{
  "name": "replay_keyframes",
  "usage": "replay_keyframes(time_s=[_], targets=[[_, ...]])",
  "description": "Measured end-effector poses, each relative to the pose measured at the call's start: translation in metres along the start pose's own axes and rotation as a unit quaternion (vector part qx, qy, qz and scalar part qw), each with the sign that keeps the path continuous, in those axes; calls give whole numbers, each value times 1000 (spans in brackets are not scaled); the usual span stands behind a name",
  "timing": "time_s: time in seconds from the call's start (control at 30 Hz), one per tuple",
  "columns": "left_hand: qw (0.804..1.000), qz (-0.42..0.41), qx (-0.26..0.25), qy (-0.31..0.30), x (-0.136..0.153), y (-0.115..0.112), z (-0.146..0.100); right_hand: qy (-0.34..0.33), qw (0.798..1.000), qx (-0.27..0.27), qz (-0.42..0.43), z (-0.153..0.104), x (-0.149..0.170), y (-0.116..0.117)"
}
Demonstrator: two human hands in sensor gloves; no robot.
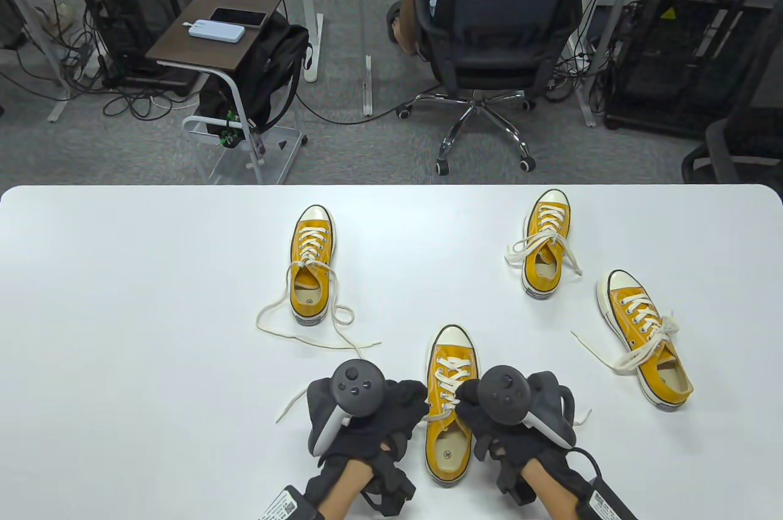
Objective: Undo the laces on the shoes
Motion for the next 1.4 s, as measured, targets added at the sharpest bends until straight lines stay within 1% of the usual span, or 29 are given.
replay_keyframes(time_s=[0.13, 0.2, 0.23, 0.27, 0.3, 0.37, 0.43, 0.5, 0.57, 0.63, 0.67, 0.73, 0.8, 0.87, 0.9, 0.93, 0.97, 1.0, 1.03, 1.07, 1.1, 1.2, 1.27, 1.3, 1.37, 1.4], targets=[[1000, -12, -4, -20, -13, -15, 2, 1, 1000, -5, 18, 0, 3, 1], [999, -14, -19, -24, -19, -21, 3, 2, 1000, -13, 26, 0, 3, 2], [999, 4, -32, -16, -21, -22, 3, 2, 999, -15, 32, 0, 3, 2], [998, 25, -55, -17, -24, -21, 4, 2, 999, -14, 31, 0, 4, 2], [997, 42, -66, -26, -26, -20, 4, 4, 999, -12, 32, 0, 5, 1], [996, 48, -70, -21, -26, -20, 2, 12, 999, -13, 35, 0, 8, 0], [996, 32, -84, -13, -21, -17, 1, 15, 999, -17, 48, 0, 11, -1], [998, 9, -62, -6, -15, -19, 2, 24, 997, -27, 65, 1, 15, 3], [997, -30, -68, -5, -9, -21, 2, 28, 997, -35, 63, 1, 16, 3], [996, -69, -62, -4, -5, -22, 2, 24, 997, -26, 63, 1, 16, 1], [995, -77, -62, 3, -3, -23, 3, 27, 997, -40, 56, 1, 16, 3], [995, -77, -57, 0, -1, -23, 4, 21, 998, -37, 50, 1, 13, 4], [995, -76, -64, -9, -2, -23, 3, 2, 998, -36, 49, 1, 9, 5], [995, -73, -60, -10, -2, -23, 3, 4, 998, -33, 44, 2, 7, 8], [995, -76, -62, -12, -2, -23, 3, 7, 999, -25, 30, 2, 7, 7], [995, -78, -62, -10, -2, -23, 3, -2, 1000, -7, 17, 3, 6, 3], [995, -77, -68, -6, 1, -23, 2, -9, 1000, -4, 24, 3, 7, 1], [994, -83, -72, -3, 2, -23, 2, -5, 999, -8, 38, 2, 9, 1], [993, -96, -69, 0, 4, -24, 3, 3, 998, -30, 53, 3, 11, 4], [992, -107, -65, 6, 6, -25, 3, 9, 998, -39, 56, 2, 13, 4], [991, -116, -68, 16, 9, -25, 2, 7, 998, -27, 59, 2, 14, 3], [990, -123, -61, 22, 10, -25, 2, 10, 998, -42, 53, 2, 13, 6], [992, -99, -78, 3, 4, -23, 0, 1, 998, -48, 47, 3, 10, 10], [994, -74, -86, -9, -2, -22, -1, 1, 998, -46, 33, 3, 10, 10], [996, -31, -78, -35, -14, -23, -1, -1, 999, -34, 30, 3, 9, 9], [995, -13, -92, -37, -17, -21, -2, -1, 999, -34, 30, 2, 9, 9]])
Point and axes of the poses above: the tracker on the back of each hand, its own x axis roughly to the little-finger side, its own z axis roughly from the wrist to the fingertips, y = z × x, the point moved 5 cm from there along z, roughly from the wrist to the fingertips, and after that the axes turned 11 degrees about z, right-handed, at the moved point
